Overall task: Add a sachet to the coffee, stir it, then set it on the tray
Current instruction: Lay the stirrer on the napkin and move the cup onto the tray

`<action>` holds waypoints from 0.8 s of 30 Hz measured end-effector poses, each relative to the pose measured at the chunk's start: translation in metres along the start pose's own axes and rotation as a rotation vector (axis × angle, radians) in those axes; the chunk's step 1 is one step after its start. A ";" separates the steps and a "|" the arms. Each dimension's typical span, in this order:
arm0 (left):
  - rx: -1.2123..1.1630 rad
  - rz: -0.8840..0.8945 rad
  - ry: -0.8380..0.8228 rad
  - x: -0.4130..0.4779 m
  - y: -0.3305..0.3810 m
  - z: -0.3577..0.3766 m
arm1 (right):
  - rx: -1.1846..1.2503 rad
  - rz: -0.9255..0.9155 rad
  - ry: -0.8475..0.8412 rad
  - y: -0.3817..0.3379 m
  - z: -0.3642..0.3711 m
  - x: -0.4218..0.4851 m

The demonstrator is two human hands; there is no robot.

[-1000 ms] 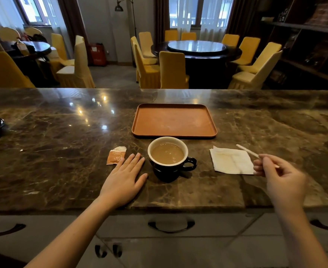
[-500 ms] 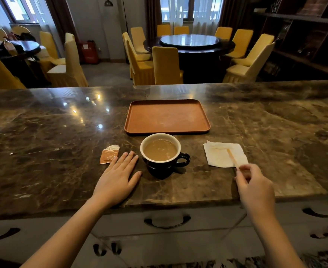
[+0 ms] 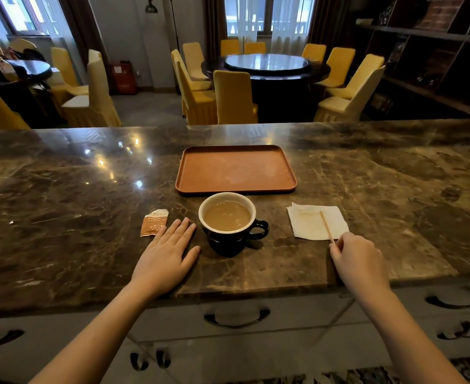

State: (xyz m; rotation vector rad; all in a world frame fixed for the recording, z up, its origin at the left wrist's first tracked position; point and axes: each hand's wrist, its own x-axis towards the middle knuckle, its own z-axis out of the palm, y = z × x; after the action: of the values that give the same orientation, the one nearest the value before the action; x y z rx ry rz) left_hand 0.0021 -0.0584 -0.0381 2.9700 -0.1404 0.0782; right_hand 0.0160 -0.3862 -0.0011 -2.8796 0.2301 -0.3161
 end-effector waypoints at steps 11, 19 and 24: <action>-0.006 0.005 -0.004 -0.001 0.000 0.000 | 0.239 0.047 -0.017 0.009 0.001 -0.008; 0.022 0.011 -0.002 -0.001 0.001 -0.001 | 0.160 0.001 0.052 0.006 0.004 -0.017; 0.021 0.013 -0.009 -0.002 0.002 -0.002 | 0.117 -0.034 0.055 0.007 0.003 -0.019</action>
State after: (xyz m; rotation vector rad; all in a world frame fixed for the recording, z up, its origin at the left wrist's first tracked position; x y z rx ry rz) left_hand 0.0003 -0.0602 -0.0356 2.9908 -0.1606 0.0686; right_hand -0.0024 -0.3889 -0.0090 -2.7641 0.1669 -0.4014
